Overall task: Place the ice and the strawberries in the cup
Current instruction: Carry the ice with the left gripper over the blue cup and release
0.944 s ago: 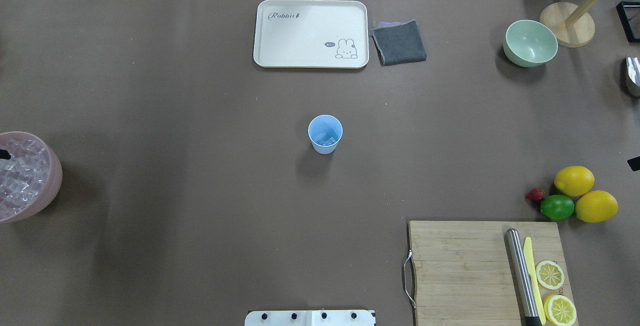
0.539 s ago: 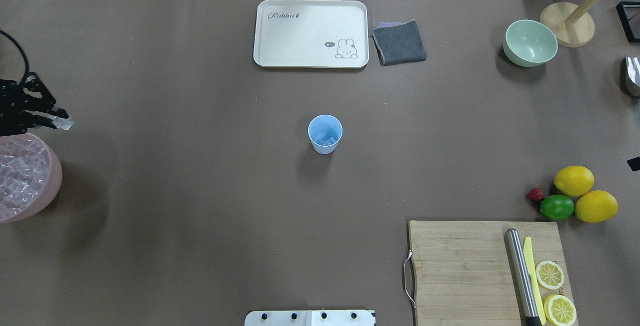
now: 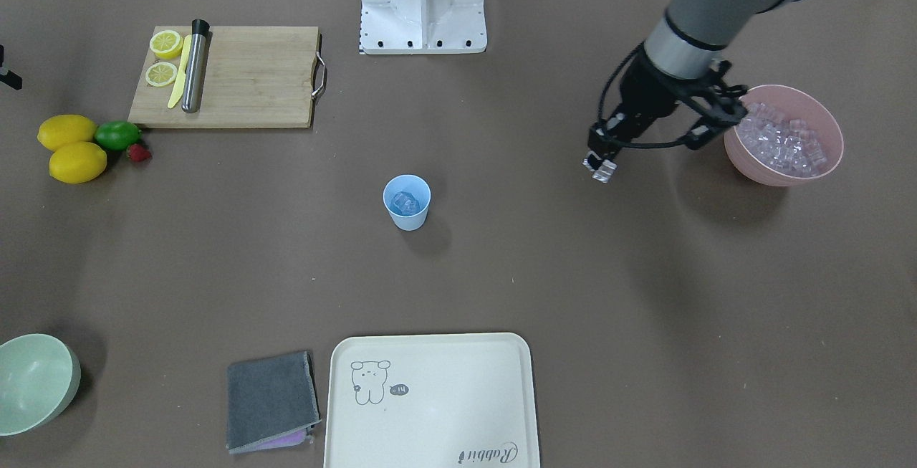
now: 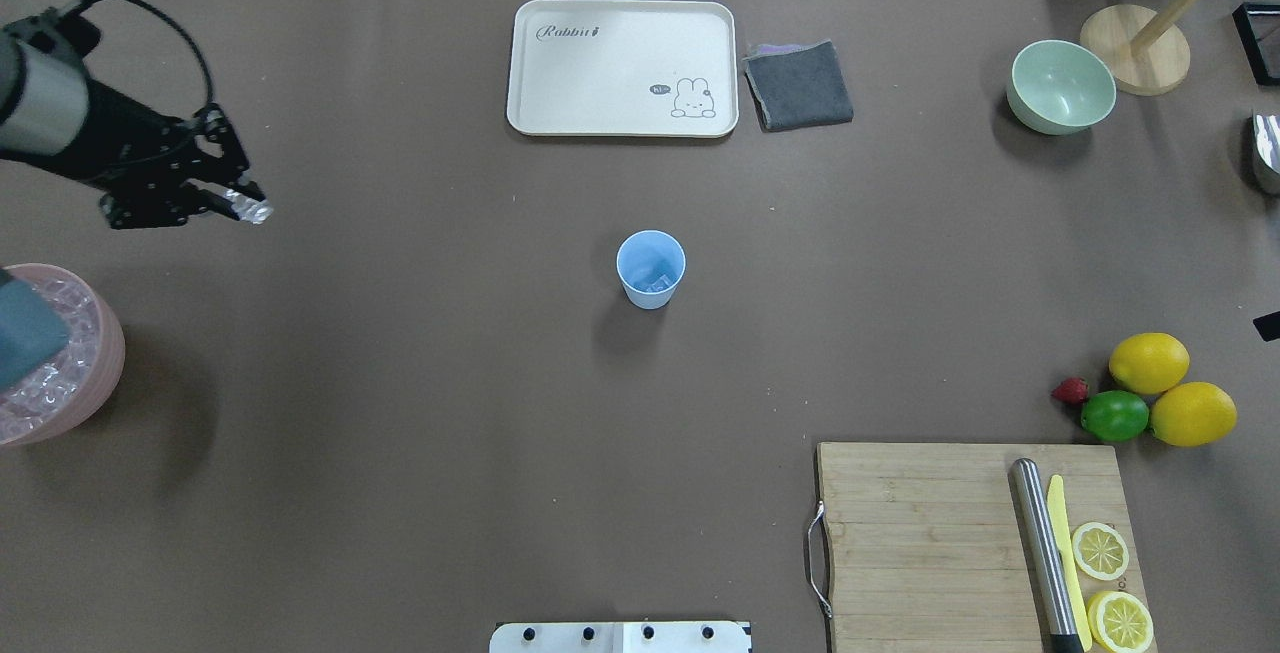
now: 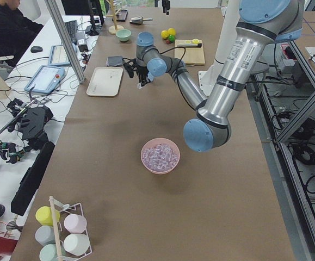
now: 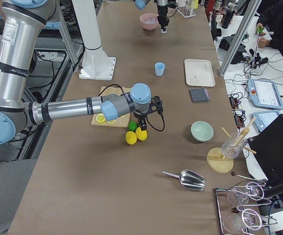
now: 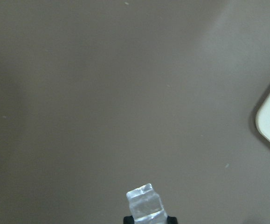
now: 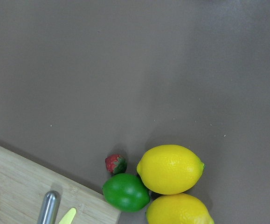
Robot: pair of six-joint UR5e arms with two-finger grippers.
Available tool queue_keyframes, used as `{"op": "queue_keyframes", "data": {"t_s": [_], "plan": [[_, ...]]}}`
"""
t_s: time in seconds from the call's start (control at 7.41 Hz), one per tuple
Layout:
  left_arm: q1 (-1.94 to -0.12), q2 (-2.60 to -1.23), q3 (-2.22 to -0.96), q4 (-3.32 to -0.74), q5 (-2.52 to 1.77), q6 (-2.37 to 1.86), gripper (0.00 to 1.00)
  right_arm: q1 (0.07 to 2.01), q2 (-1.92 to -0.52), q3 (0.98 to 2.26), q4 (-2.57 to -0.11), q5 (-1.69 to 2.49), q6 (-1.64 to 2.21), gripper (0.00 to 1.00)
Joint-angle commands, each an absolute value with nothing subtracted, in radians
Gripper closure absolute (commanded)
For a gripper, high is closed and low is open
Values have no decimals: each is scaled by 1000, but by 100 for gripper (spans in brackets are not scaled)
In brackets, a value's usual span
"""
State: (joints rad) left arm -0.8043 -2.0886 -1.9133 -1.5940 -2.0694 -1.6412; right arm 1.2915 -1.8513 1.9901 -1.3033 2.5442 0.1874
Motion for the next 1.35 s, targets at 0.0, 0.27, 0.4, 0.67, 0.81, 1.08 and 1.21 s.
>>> {"op": "queue_keyframes", "data": {"t_s": [0.0,0.27,0.4,0.67,0.81,1.08,1.21], "plan": [[-705,-2276,-1798,-1557,-2016,-1658,100,1292,-1852,1980,-1304,2543,192,0],[-587,-2422,-1665,-1580,-1881,-1721,100,1292,-1844,1968,-1304,2543,196,0],[-553,-2453,-1619,-1589,-1875,-1733,100,1293,-1847,1965,-1302,2543,196,0],[-514,-2467,-1574,-1646,-1814,-1749,100,1293,-1847,1963,-1302,2543,195,0],[-511,-2476,-1553,-1654,-1810,-1749,100,1296,-1850,1963,-1302,2543,193,0],[-506,-2471,-1522,-1709,-1809,-1741,100,1299,-1855,1965,-1302,2545,192,0],[-506,-2470,-1510,-1732,-1809,-1735,100,1301,-1855,1964,-1302,2545,192,0]]}}
